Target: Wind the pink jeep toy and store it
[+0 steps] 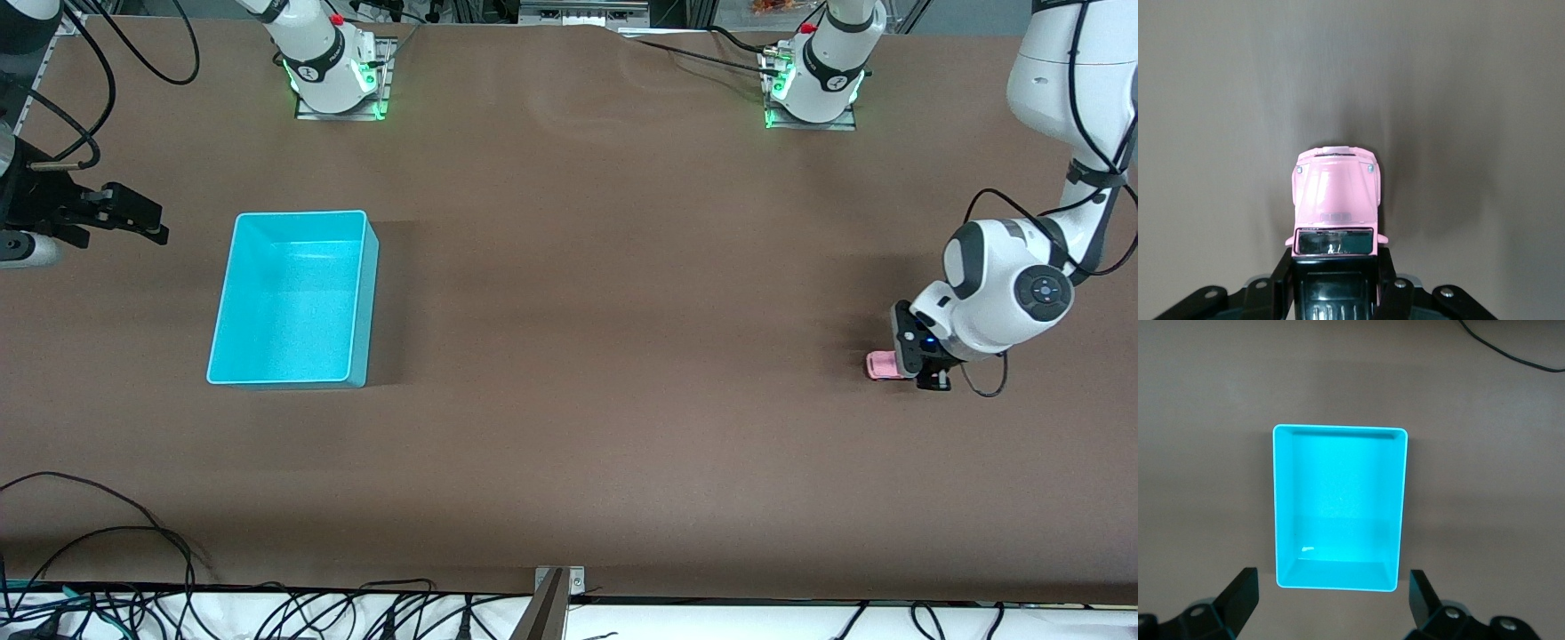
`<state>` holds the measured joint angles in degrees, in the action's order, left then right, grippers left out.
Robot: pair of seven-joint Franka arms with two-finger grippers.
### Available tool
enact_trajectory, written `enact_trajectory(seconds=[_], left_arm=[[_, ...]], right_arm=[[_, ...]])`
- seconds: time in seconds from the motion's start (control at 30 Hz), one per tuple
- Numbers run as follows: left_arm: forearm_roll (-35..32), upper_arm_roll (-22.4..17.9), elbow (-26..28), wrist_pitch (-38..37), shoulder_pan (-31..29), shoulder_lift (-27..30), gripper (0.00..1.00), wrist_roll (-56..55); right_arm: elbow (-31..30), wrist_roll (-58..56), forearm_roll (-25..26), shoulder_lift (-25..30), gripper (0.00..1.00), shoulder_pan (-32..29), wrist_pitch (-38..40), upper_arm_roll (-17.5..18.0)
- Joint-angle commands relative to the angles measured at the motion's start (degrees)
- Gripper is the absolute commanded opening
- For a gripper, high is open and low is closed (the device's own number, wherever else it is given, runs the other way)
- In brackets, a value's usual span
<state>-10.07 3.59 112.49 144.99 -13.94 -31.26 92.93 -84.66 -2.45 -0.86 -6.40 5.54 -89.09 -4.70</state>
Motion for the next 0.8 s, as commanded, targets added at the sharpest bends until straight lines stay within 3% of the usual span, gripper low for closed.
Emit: enact_trajectory(seconds=[0.0,0.77], left_arm=[[-1.45,0.10,-2.01,-1.20,-3.02,-4.51,0.00,4.10],[-1.54,-1.04,-5.36,-1.20,-12.33,-6.53,0.00,17.11]], right_arm=[[1.25,-0.45,-1.25,-0.11,1.00,-0.09,1.20,-0.23],[1.25,-0.45,-1.25,-0.11,1.00,-0.18,1.20,-0.23]])
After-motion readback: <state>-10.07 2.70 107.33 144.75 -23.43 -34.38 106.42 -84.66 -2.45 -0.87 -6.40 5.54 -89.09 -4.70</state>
